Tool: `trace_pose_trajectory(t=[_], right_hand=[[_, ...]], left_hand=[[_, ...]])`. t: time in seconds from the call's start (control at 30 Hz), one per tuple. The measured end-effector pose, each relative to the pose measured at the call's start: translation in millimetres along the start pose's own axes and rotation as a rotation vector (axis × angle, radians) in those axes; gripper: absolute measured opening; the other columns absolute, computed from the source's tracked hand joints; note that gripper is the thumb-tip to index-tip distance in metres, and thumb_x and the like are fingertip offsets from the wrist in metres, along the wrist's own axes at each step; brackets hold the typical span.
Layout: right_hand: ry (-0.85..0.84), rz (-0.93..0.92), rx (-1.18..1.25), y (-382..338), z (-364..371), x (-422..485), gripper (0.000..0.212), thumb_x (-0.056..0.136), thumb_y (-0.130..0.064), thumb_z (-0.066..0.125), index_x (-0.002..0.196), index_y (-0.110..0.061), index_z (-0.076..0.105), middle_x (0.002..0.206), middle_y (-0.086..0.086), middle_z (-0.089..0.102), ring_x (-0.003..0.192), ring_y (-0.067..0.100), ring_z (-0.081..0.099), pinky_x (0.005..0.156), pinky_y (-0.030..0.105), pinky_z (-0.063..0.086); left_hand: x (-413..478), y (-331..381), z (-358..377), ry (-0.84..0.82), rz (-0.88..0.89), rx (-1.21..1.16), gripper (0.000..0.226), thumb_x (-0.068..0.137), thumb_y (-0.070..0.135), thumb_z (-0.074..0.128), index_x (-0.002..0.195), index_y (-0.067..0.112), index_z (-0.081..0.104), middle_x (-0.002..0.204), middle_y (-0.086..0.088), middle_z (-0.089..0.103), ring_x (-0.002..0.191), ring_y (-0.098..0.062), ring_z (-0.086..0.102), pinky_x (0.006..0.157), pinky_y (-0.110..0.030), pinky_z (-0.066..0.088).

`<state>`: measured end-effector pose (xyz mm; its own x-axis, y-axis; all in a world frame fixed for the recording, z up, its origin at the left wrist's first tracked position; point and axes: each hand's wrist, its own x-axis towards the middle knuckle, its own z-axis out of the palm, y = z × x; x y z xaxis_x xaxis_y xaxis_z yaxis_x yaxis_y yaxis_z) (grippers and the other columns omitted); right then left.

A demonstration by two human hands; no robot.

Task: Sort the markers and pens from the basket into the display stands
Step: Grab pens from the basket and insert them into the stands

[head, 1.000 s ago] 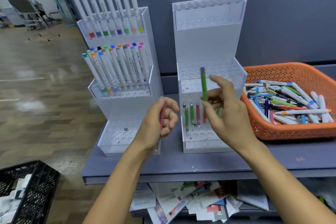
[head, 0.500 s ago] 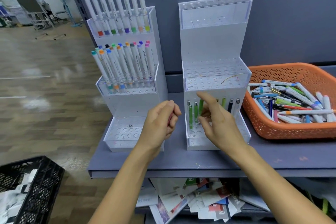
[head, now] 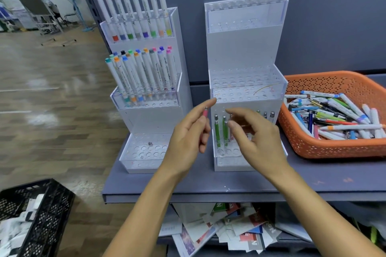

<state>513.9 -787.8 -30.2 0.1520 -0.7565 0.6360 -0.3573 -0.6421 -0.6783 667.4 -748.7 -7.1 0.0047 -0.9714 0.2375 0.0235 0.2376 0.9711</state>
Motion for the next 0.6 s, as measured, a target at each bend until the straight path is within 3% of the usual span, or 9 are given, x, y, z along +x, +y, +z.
trace_pose_trajectory(t=[0.1, 0.17, 0.3, 0.4, 0.5, 0.6], right_hand=[[-0.083, 0.195, 0.305, -20.9, -7.5, 5.8, 0.020, 0.082, -0.024, 0.063, 0.101, -0.024, 0.067, 0.082, -0.010, 0.067, 0.073, 0.003, 0.061, 0.071, 0.017, 0.050], [-0.125, 0.256, 0.398, -26.2, -9.8, 8.0, 0.014, 0.082, -0.017, 0.068, 0.095, -0.021, 0.068, 0.078, -0.008, 0.066, 0.068, 0.006, 0.061, 0.068, 0.026, 0.053], [-0.117, 0.276, 0.400, -24.8, -19.3, 11.9, 0.022, 0.085, -0.001, 0.065, 0.091, -0.022, 0.071, 0.075, -0.006, 0.068, 0.069, 0.006, 0.064, 0.067, 0.023, 0.052], [-0.144, 0.299, 0.373, -21.0, -25.7, 13.3, 0.026, 0.083, -0.004, 0.068, 0.101, -0.023, 0.066, 0.083, 0.003, 0.072, 0.078, 0.015, 0.069, 0.073, 0.024, 0.055], [-0.099, 0.316, 0.368, -19.1, -25.9, 13.2, 0.018, 0.080, -0.003, 0.071, 0.091, -0.016, 0.064, 0.075, 0.005, 0.071, 0.074, 0.024, 0.069, 0.069, 0.027, 0.055], [0.032, 0.245, 0.342, -20.2, -30.3, 17.9, 0.024, 0.082, -0.001, 0.069, 0.091, -0.022, 0.060, 0.080, 0.004, 0.069, 0.079, 0.015, 0.069, 0.074, 0.031, 0.055]], left_hand=[[-1.2, -2.7, 10.4, -0.047, 0.048, 0.130, 0.043, 0.096, 0.015, 0.043, 0.138, 0.028, 0.040, 0.065, 0.014, 0.056, 0.056, -0.003, 0.046, 0.053, -0.016, 0.039], [-3.1, -6.5, 18.4, -0.088, 0.094, 0.202, 0.045, 0.097, 0.011, 0.044, 0.139, 0.023, 0.030, 0.068, 0.016, 0.063, 0.062, 0.001, 0.054, 0.061, -0.016, 0.042], [-4.5, -8.8, 27.0, -0.069, 0.152, 0.342, 0.038, 0.093, 0.016, 0.052, 0.125, 0.031, 0.038, 0.090, 0.011, 0.072, 0.075, -0.014, 0.066, 0.071, -0.036, 0.054], [-5.2, -11.4, 27.1, 0.019, 0.175, 0.388, 0.040, 0.092, 0.010, 0.058, 0.117, 0.034, 0.039, 0.091, 0.014, 0.071, 0.080, -0.011, 0.068, 0.078, -0.031, 0.055], [-6.9, -12.8, 26.4, 0.055, 0.156, 0.396, 0.041, 0.090, 0.011, 0.062, 0.114, 0.036, 0.041, 0.090, 0.016, 0.072, 0.083, -0.006, 0.068, 0.079, -0.024, 0.054], [-7.9, -17.5, 22.5, 0.089, 0.233, 0.528, 0.029, 0.091, 0.015, 0.062, 0.114, 0.026, 0.048, 0.089, 0.017, 0.068, 0.084, -0.001, 0.065, 0.079, -0.018, 0.051]])
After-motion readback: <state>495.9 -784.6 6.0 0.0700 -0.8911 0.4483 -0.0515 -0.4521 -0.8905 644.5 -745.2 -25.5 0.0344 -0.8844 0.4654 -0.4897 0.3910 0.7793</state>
